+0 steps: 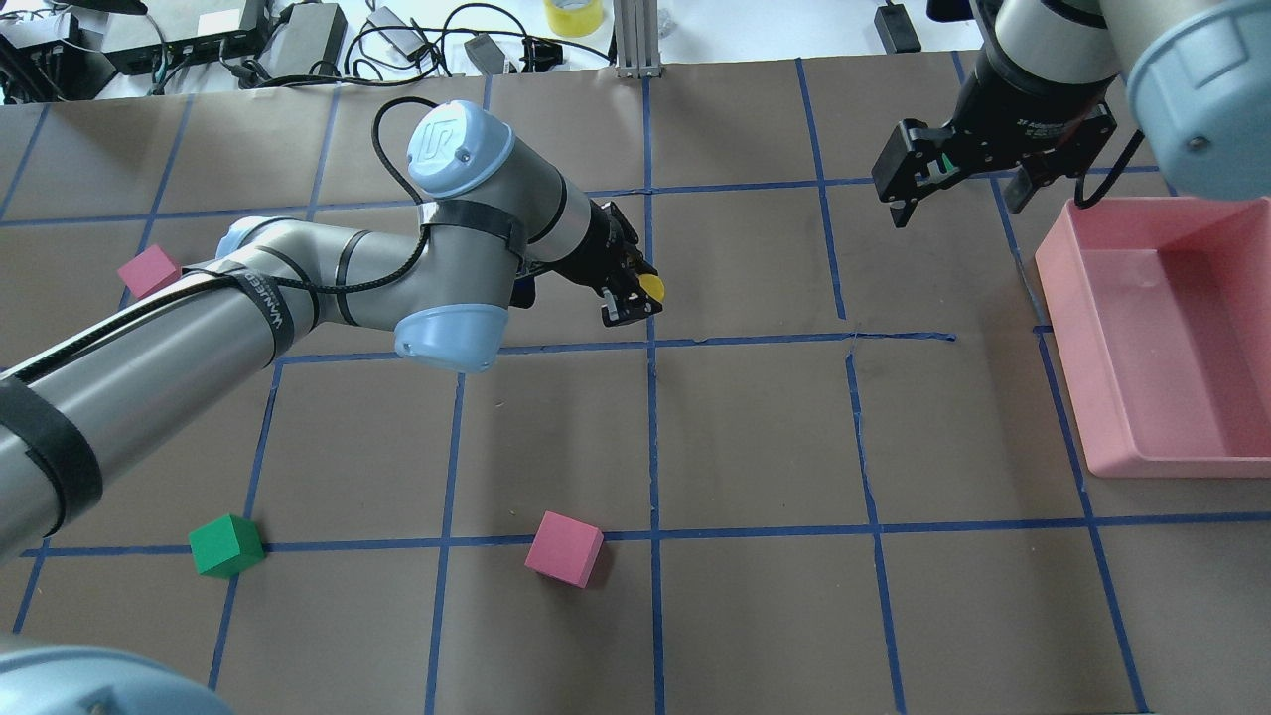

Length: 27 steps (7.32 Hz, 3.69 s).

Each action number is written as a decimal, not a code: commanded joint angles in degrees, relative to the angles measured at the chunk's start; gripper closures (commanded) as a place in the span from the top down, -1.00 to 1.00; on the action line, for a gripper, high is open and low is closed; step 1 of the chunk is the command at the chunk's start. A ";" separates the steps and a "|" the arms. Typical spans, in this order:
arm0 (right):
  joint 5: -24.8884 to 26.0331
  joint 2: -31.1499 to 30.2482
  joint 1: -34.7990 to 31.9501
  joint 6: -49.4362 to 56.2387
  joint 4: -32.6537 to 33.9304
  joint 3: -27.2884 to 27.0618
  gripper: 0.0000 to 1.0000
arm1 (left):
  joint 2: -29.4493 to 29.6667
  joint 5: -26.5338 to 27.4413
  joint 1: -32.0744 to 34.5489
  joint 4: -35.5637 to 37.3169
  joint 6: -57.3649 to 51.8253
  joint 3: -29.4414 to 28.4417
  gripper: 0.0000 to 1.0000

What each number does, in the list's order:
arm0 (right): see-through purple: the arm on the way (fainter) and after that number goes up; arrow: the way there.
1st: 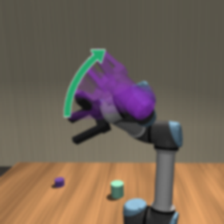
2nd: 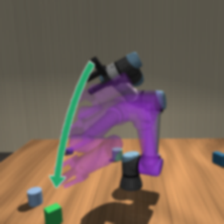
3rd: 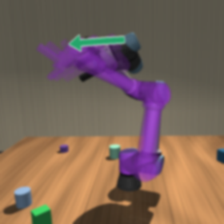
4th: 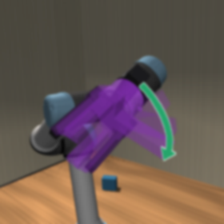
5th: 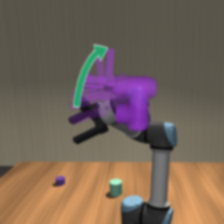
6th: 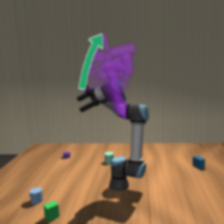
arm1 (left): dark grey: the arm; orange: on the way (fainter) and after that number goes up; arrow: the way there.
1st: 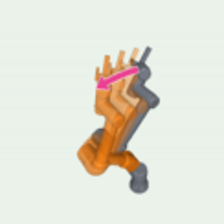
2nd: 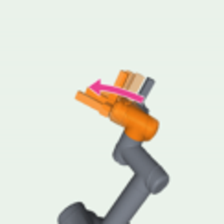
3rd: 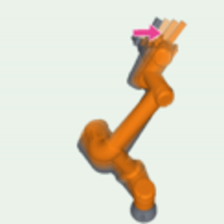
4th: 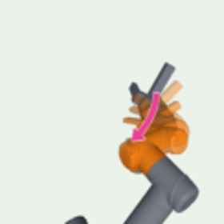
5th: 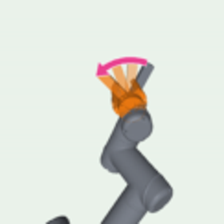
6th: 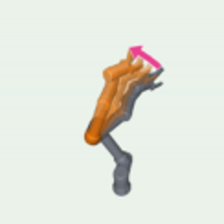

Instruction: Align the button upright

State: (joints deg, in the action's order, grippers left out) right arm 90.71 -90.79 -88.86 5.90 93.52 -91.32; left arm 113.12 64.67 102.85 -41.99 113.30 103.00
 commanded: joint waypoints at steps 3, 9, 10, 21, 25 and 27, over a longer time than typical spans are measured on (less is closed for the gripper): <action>-0.01 0.00 0.00 -0.10 0.00 0.00 1.00 | 3.51 -4.82 -0.55 -0.11 4.30 0.27 -0.78; -0.01 0.00 0.00 -0.01 0.00 0.00 1.00 | 2.73 -2.36 -0.55 0.15 4.21 -0.52 1.00; -0.01 0.00 0.00 0.08 0.00 -0.09 1.00 | 1.50 -1.93 -0.55 0.42 3.61 -1.48 1.00; -0.36 -0.09 -0.26 -0.63 0.08 0.00 1.00 | -16.34 21.72 -3.10 -36.23 -69.02 -14.43 1.00; -0.98 -0.35 -0.88 -4.05 0.26 0.35 1.00 | -16.61 23.13 -6.32 -36.93 -101.07 -13.09 1.00; -0.98 -0.53 -0.97 -5.81 0.26 0.35 1.00 | -16.27 20.77 -10.72 -41.49 -106.51 -14.75 1.00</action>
State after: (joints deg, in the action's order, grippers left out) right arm 89.74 -91.19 -89.77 1.01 93.79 -90.97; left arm 96.62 86.82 94.81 -81.04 11.01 89.13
